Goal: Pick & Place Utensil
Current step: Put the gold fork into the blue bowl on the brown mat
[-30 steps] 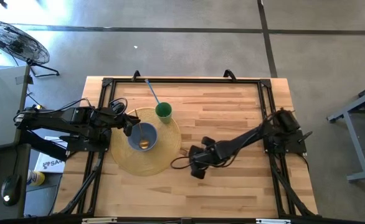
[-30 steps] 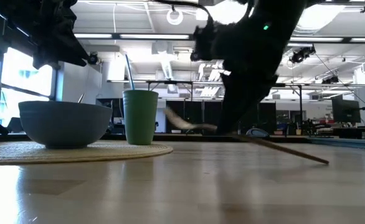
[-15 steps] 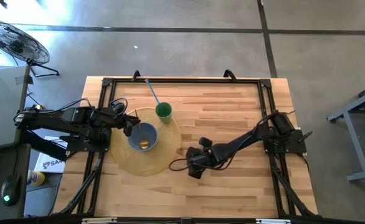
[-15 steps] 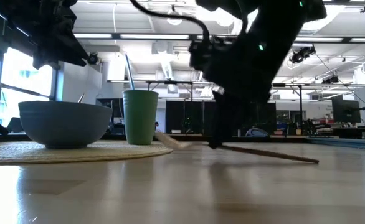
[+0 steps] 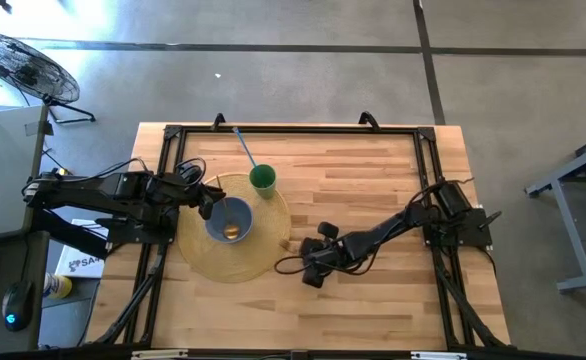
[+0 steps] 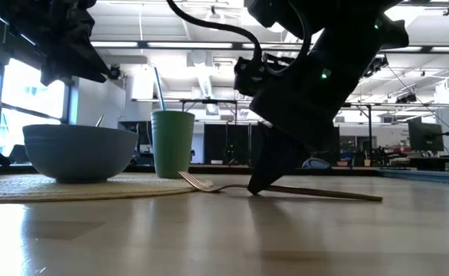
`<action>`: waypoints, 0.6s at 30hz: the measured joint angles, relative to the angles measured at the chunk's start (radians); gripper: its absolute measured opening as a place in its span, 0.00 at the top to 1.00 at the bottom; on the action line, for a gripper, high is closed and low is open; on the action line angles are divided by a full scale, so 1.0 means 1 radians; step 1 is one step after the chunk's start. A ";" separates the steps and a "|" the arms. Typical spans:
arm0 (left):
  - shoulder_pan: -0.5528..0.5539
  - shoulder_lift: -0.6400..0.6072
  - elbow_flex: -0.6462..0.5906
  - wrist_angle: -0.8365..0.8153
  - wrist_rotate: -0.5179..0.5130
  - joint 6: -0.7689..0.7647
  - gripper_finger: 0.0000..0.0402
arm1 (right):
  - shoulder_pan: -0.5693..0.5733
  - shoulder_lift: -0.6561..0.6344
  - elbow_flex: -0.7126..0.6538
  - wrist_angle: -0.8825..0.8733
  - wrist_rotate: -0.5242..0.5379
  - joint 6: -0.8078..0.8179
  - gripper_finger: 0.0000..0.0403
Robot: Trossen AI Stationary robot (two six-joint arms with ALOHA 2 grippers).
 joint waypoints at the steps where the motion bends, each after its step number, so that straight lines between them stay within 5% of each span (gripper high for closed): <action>1: 0.000 0.000 0.000 0.000 -0.001 0.000 0.76 | 0.000 0.000 0.000 0.001 0.002 -0.003 0.89; 8: 0.000 0.032 0.000 0.004 -0.063 -0.027 0.76 | 0.000 0.000 0.000 0.018 0.031 -0.001 0.85; 18: 0.000 0.050 0.000 0.068 -0.092 -0.007 0.76 | -0.001 0.028 0.002 0.069 0.040 0.069 0.97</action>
